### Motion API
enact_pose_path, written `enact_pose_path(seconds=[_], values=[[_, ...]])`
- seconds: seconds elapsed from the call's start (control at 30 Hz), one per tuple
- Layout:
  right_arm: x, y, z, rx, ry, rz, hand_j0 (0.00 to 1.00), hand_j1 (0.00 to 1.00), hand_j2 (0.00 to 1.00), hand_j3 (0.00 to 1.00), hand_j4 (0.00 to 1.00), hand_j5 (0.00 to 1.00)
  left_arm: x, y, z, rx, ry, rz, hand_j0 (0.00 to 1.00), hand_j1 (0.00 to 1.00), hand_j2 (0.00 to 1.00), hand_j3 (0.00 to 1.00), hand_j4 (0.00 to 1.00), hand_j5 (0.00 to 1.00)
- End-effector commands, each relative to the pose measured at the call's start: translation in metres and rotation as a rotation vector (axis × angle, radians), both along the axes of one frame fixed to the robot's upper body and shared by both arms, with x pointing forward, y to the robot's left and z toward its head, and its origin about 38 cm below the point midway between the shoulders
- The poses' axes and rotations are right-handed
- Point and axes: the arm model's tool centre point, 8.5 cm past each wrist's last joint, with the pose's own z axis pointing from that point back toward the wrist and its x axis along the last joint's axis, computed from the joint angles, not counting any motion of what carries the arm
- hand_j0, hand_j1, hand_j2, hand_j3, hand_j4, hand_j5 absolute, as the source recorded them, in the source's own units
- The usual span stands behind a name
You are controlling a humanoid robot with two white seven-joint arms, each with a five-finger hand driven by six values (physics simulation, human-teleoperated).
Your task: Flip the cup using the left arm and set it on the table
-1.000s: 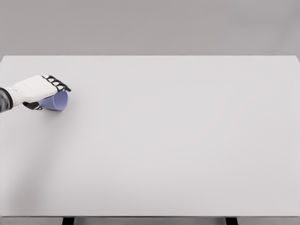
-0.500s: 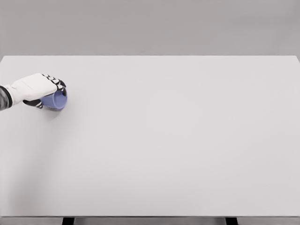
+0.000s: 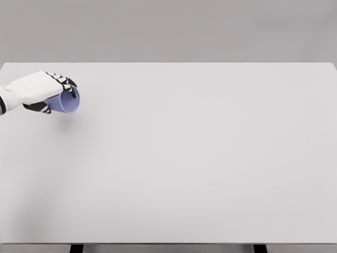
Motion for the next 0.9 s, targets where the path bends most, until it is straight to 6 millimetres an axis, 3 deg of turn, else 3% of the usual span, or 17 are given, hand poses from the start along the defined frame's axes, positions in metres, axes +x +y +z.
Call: enact_pose_path(seconds=[0.0, 0.4, 0.87], values=[[0.000, 0.000, 0.000, 0.000, 0.000, 0.000, 1.00, 1.00, 1.00, 1.00, 1.00, 1.00, -0.002, 0.005, 0.008, -0.048, -0.001, 0.000, 0.63, 0.63, 0.63, 0.63, 0.63, 0.63], [0.000, 0.000, 0.000, 0.000, 0.000, 0.000, 1.00, 1.00, 1.00, 1.00, 1.00, 1.00, -0.008, 0.004, 0.021, -0.324, 0.029, -0.034, 0.65, 0.65, 0.65, 0.65, 0.65, 0.65], [0.000, 0.000, 0.000, 0.000, 0.000, 0.000, 1.00, 1.00, 1.00, 1.00, 1.00, 1.00, -0.012, -0.001, 0.013, -0.528, 0.083, -0.049, 0.69, 0.69, 0.69, 0.69, 0.69, 0.69]])
